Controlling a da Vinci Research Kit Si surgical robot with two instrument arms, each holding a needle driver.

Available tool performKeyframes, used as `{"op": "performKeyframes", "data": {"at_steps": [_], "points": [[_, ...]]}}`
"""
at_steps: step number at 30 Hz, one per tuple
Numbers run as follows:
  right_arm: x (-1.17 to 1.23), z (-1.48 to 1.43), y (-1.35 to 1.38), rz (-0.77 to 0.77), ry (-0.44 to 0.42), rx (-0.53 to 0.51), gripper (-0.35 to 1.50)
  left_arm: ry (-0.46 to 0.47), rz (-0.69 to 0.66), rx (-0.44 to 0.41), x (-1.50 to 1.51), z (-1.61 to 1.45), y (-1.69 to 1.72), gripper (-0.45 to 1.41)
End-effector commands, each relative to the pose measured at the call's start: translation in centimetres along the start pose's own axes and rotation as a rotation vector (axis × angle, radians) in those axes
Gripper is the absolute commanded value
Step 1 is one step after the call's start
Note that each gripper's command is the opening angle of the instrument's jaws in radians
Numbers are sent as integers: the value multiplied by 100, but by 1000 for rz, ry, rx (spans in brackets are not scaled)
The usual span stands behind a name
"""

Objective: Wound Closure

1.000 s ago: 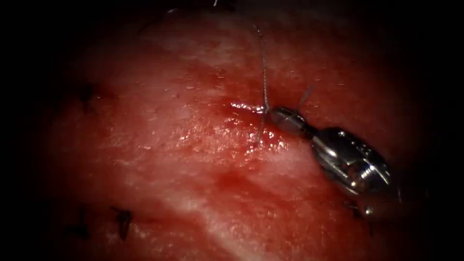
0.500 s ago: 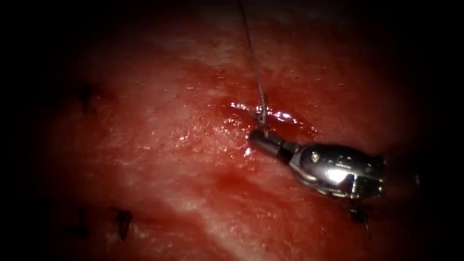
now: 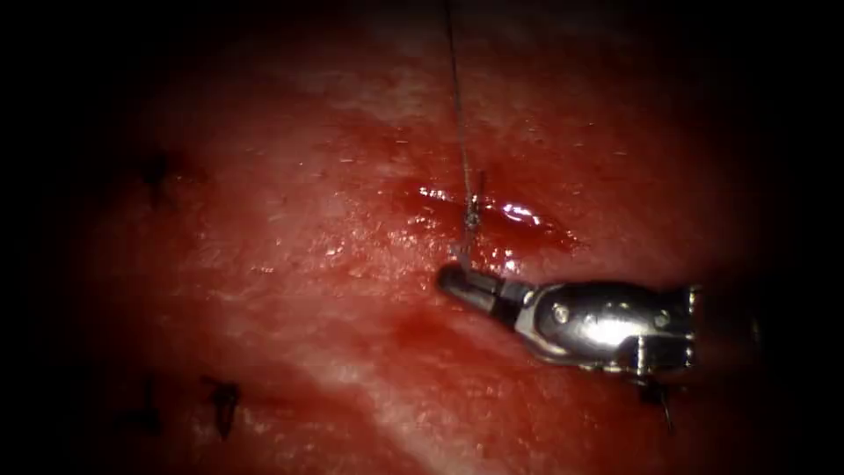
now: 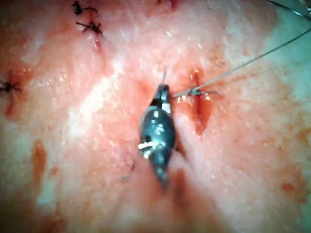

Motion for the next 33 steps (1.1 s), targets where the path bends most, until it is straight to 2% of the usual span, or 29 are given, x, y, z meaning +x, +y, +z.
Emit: {"op": "performKeyframes", "data": {"at_steps": [1, 12, 21, 33], "points": [[-3, 7, -8, -22, 8, 14, -35, 4, -1, 6, 2, 9, -2, -45], [-6, -1, -10, -51, 0, 1, -35, 14, -14, 50, 4, 25, -21, -45], [-14, -1, -28, -66, -13, 11, -35, 9, -12, 64, 1, 36, -24, -45], [0, -9, -54, -68, -26, 13, -35, 22, -17, 90, -6, 41, -32, -45]]}}
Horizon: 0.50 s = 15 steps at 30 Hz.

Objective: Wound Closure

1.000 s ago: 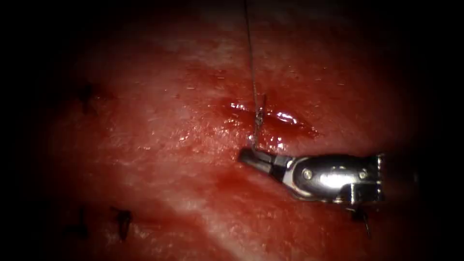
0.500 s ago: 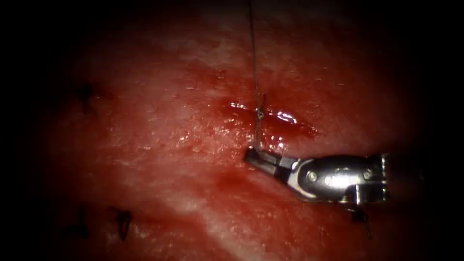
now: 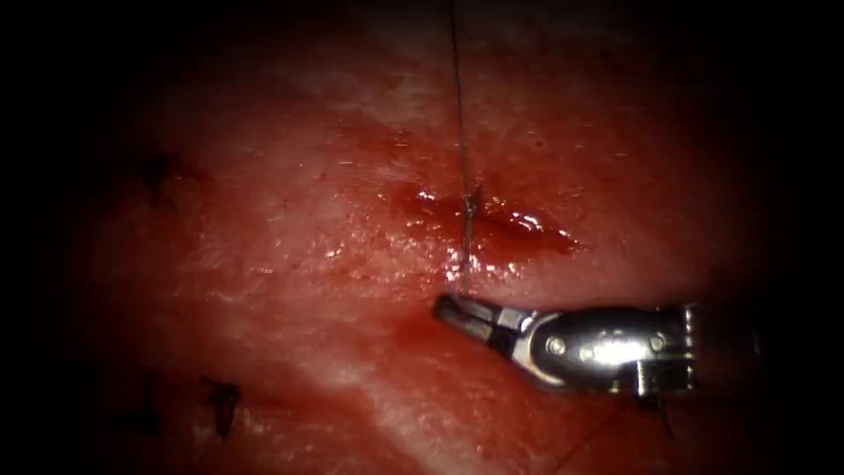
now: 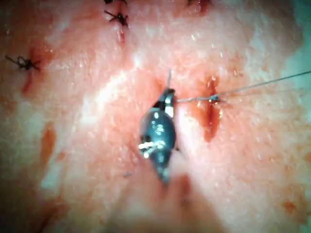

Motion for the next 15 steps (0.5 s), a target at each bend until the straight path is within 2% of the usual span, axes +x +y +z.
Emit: {"op": "performKeyframes", "data": {"at_steps": [1, 15], "points": [[0, 5, -14, -3, -2, 3, -35, -1, 0, 1, 3, 8, 1, -45], [1, 0, -20, -6, -14, 11, -35, 0, 0, 5, 2, 8, 1, -45]]}}
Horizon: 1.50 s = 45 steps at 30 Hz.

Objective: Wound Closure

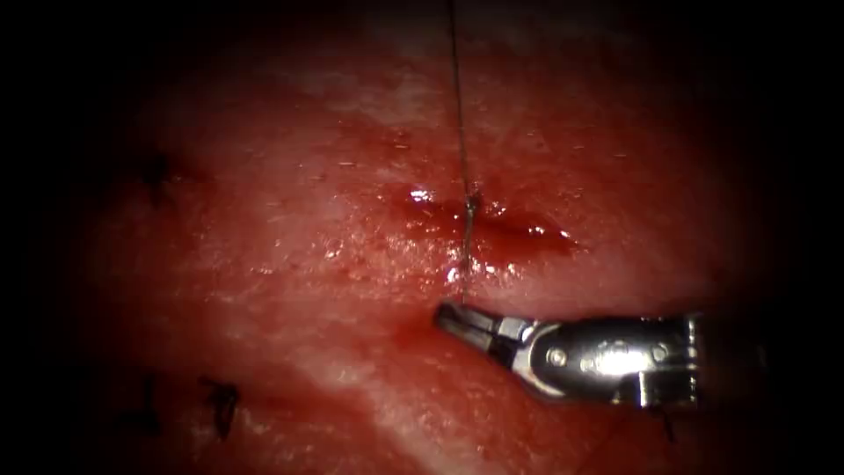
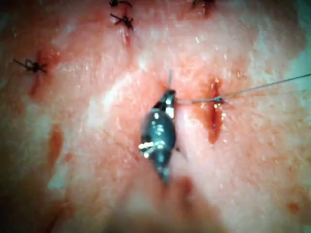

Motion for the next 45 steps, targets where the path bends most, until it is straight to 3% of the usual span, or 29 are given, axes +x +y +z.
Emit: {"op": "performKeyframes", "data": {"at_steps": [1, 7, 12, 13, 14, 15, 16, 18, 19, 27, 33, 34, 36, 45], "points": [[-2, 5, -13, 0, 0, 8, -35, 2, 1, 0, 3, 8, 0, -45], [-2, 5, -20, -5, -5, 16, -35, 2, 2, 0, 2, 8, 0, -45], [0, 11, -10, 15, 20, -11, -35, 6, 3, -5, 1, -1, 7, -45], [1, 12, -7, 42, 24, -29, -15, 8, 2, -9, 2, -7, 10, -45], [2, 12, -6, 57, 26, -44, 19, 11, 1, -13, 3, -12, 12, -45], [7, 11, 1, 109, 39, -94, 101, 17, -10, -31, 10, -34, 20, -45], [7, 11, 1, 109, 39, -94, 101, 17, -10, -31, 10, -34, 20, -45], [12, 9, 5, 142, 42, -128, 125, 23, -16, -46, 17, -53, 24, -45], [20, 4, 11, 172, 47, -141, 136, 34, -25, -70, 27, -81, 29, -45], [40, -27, 27, 238, 48, -124, 133, 53, -45, -117, 65, -176, 50, -45], [41, -31, 82, 358, 33, -147, 126, 63, -19, -128, 91, -241, 74, -45], [35, -23, 107, 426, 39, -138, 116, 68, -9, -126, 99, -265, 82, -45], [29, -14, 121, 452, 42, -132, 116, 72, -8, -123, 104, -277, 87, -45], [10, 37, 148, 474, 19, -87, 130, 77, 9, -123, 115, -314, 103, -45]]}}
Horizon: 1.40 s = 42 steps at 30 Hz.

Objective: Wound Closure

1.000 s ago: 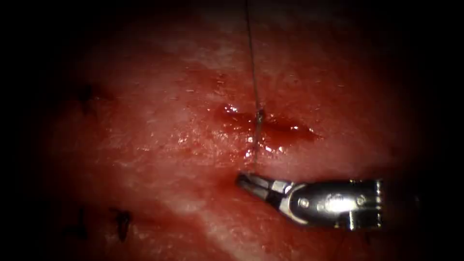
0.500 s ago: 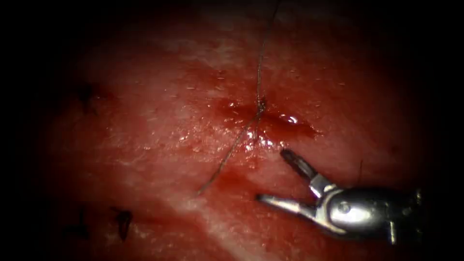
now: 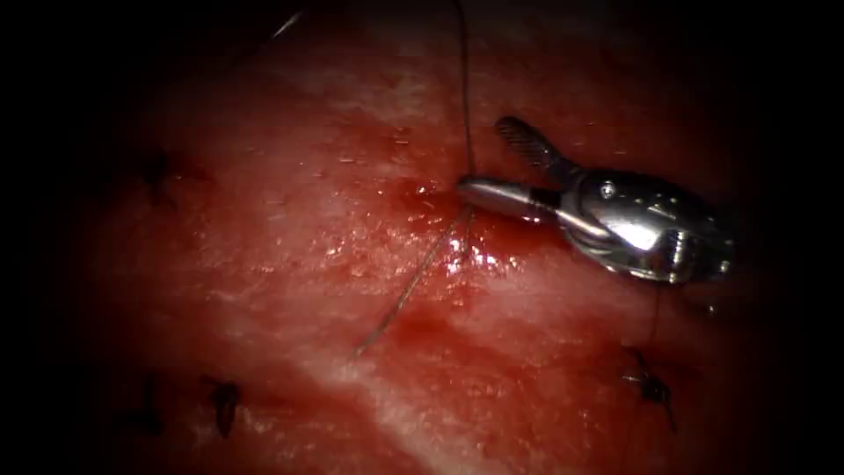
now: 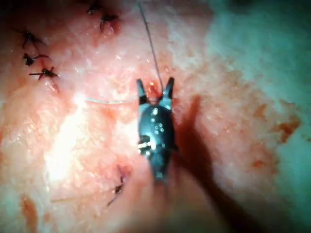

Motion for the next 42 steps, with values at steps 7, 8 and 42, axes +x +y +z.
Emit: {"op": "performKeyframes", "data": {"at_steps": [7, 8, 42], "points": [[-3, 39, -7, -12, -26, 0, 128, -3, 0, 1, 6, 3, 8, -45], [-4, 41, -6, -18, -25, -2, 128, -3, 6, 1, 7, 3, 9, -45], [-2, 67, -7, -172, 10, 72, -35, 0, 19, 7, 27, -15, 36, -45]]}}
